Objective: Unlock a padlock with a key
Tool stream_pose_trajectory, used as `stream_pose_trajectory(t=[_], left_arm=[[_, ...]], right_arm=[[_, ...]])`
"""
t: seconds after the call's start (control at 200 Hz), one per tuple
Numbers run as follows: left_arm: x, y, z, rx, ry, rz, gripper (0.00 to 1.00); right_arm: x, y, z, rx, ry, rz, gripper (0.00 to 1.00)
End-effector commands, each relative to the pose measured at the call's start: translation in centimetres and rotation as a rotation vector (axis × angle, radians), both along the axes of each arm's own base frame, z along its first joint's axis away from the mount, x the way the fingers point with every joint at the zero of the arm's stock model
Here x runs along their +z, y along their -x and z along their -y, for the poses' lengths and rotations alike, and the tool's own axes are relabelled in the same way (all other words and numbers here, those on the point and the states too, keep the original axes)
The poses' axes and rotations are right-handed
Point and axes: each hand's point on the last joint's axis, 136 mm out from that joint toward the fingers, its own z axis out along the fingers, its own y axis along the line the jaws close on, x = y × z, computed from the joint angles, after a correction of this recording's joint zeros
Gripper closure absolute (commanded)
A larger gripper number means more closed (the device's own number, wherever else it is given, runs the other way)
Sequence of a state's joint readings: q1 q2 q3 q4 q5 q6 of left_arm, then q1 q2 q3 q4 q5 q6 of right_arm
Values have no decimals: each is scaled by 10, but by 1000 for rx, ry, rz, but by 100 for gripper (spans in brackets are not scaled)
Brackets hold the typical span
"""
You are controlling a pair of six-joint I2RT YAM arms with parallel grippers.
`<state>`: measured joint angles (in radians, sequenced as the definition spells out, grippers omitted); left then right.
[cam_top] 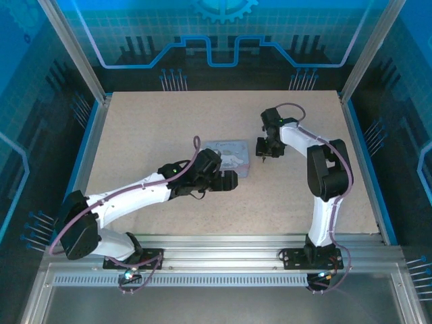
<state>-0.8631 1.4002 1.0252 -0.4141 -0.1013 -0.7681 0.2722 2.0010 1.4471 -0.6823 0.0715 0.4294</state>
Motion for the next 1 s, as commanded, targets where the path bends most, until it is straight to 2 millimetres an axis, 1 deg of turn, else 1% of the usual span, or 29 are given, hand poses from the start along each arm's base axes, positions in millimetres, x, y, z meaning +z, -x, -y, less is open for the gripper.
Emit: stream_pose_trajectory(t=[0.0, 0.025, 0.155, 0.24, 0.41, 0.465, 0.58, 0.715, 0.816, 0.871, 0.911, 0.996], left_arm=[[-6, 1, 1, 20, -1, -11, 9], [-7, 2, 1, 20, -2, -13, 9], [-9, 2, 0, 20, -8, -17, 9], [-11, 2, 1, 19, -9, -21, 9], [-16, 4, 2, 24, -1, -33, 9], [-18, 4, 1, 25, -3, -37, 9], [-20, 6, 0, 27, -2, -42, 9], [-20, 6, -2, 30, -4, -40, 9], [-21, 7, -2, 29, -5, -41, 9], [-23, 7, -1, 29, -4, -46, 9], [-23, 7, 0, 27, 0, -46, 9], [-24, 7, -1, 32, 4, -48, 8]], right_arm=[[-9, 1, 5, -9, 9, -60, 61], [-10, 0, 5, -8, 12, -63, 62], [-17, -1, 7, -9, 20, -72, 63], [-20, -3, 7, -6, 22, -76, 67], [-23, -6, 7, 3, 26, -78, 67], [-23, -8, 8, 3, 24, -80, 70], [-27, -10, 7, 7, 15, -88, 70], [-32, -5, 7, 1, 7, -102, 78], [-30, -3, 7, -5, -12, -94, 84], [-30, -2, 7, -10, -29, -97, 93], [-29, -1, 5, -7, -40, -96, 97], [-24, 1, 5, -6, -52, -83, 100]])
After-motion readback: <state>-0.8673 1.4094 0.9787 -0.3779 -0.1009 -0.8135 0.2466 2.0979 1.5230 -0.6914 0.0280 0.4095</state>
